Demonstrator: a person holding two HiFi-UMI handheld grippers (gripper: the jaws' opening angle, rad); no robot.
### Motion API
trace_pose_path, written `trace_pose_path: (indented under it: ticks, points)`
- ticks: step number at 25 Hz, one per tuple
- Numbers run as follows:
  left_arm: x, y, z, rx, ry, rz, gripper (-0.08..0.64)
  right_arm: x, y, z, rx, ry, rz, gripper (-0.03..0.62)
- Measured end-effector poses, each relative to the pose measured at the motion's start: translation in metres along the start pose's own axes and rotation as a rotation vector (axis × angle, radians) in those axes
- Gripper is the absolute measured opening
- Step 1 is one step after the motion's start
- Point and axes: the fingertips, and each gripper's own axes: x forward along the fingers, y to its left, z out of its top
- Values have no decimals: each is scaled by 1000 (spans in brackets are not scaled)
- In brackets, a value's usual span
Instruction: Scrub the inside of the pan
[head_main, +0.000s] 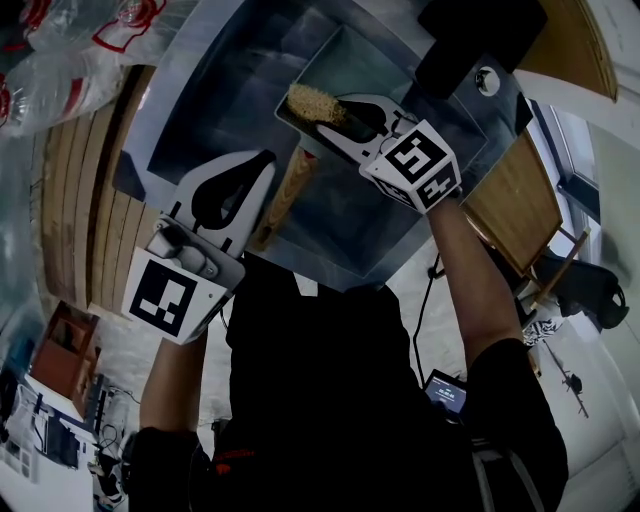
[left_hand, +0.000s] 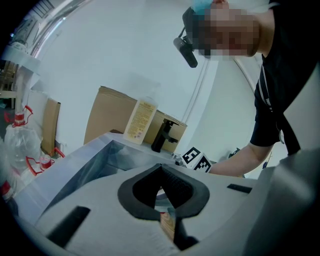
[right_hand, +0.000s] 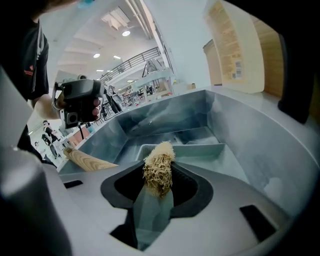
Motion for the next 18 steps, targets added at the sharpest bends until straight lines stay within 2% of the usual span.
trace_pose_path:
  ticks: [7, 18]
  points:
    - [6, 0, -1, -3, 6, -6, 18, -6, -43, -5, 61, 6, -126, 146]
    - [12, 0, -3, -4, 27, -16, 18, -16, -96, -14, 119, 10, -275, 146]
